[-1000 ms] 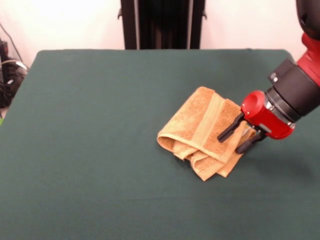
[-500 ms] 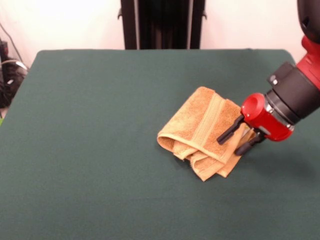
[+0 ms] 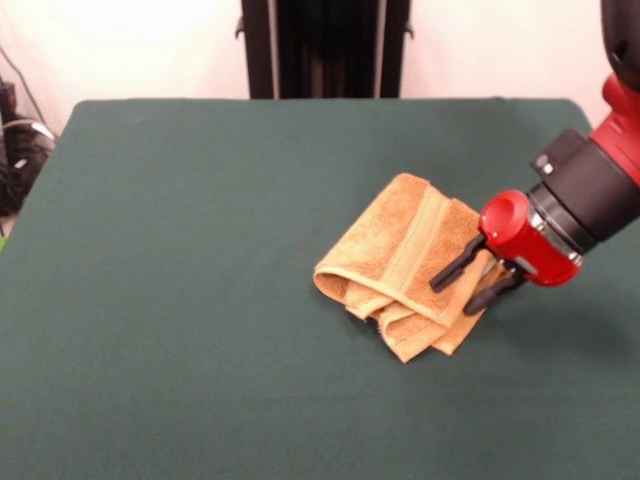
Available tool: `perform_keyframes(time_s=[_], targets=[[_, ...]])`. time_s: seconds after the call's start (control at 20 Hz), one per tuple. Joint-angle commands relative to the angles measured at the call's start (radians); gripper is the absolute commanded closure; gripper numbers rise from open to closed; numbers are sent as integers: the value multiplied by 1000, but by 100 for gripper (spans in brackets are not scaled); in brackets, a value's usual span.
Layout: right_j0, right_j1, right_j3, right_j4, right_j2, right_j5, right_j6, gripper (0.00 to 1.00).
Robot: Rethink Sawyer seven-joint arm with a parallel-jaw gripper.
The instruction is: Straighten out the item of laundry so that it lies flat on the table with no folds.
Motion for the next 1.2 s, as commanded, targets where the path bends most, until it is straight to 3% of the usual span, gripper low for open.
perform_keyframes(time_s=[0.05, 0.6, 0.75, 0.8, 1.2], targets=[[21, 54, 21, -70, 30, 57, 67, 0], [20, 34, 40, -111, 47, 52, 70, 0], [23, 29, 66, -107, 49, 29, 128, 0], [23, 27, 76, -100, 49, 21, 161, 100], [15, 23, 48, -95, 46, 66, 126, 100]])
